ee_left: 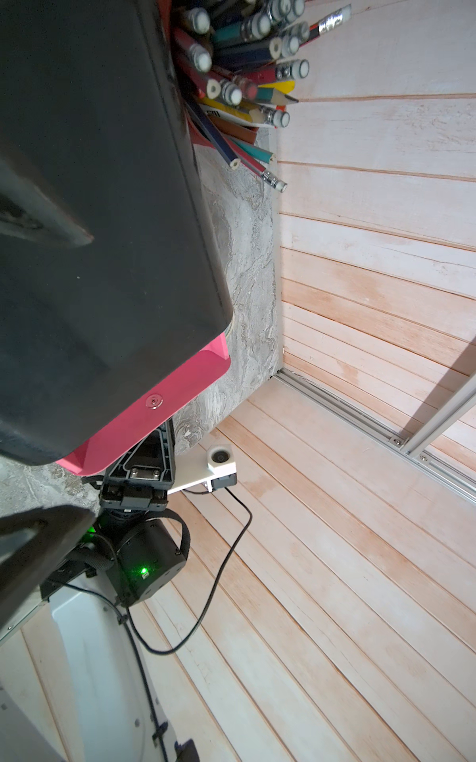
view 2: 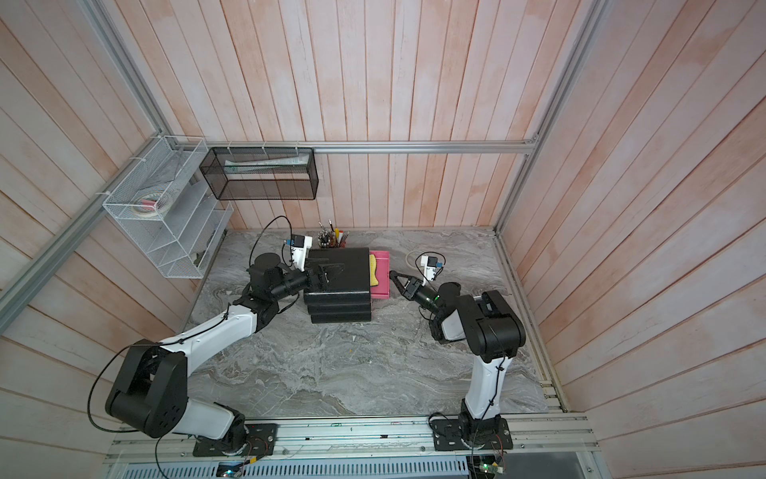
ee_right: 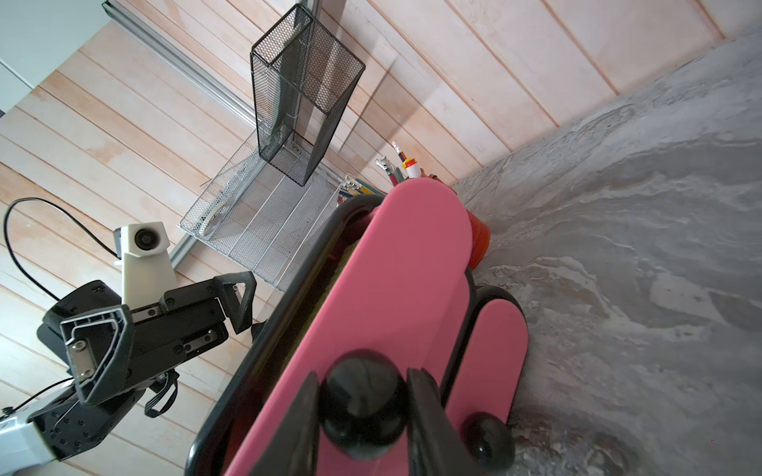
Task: Take the sponge out of the drawer
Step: Open the drawer in the storage box.
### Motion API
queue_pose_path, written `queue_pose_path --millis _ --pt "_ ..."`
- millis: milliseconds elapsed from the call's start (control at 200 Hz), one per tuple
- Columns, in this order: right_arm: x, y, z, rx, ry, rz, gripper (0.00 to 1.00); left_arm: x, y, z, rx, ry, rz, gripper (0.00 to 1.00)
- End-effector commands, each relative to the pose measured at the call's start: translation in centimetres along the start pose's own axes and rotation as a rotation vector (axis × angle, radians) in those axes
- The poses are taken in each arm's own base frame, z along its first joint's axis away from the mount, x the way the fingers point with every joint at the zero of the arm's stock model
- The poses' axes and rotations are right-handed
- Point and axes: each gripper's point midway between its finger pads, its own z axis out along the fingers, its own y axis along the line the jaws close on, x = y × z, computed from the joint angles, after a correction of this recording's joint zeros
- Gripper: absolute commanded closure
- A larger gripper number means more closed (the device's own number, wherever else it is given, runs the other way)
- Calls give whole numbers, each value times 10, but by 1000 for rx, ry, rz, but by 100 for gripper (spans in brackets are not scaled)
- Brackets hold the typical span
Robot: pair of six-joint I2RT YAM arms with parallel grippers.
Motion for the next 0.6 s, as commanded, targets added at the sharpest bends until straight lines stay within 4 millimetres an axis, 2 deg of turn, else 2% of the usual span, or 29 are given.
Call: queue_pose_path --millis 0,310,595 --pt "1 -9 -14 41 -4 10 75 6 3 -1 -26 21 1 0" --pt "-14 -21 -31 97 -37 -10 75 7 4 -1 -29 21 2 1" --pt "-20 -31 -25 100 -20 -12 72 8 6 -2 -38 14 0 1"
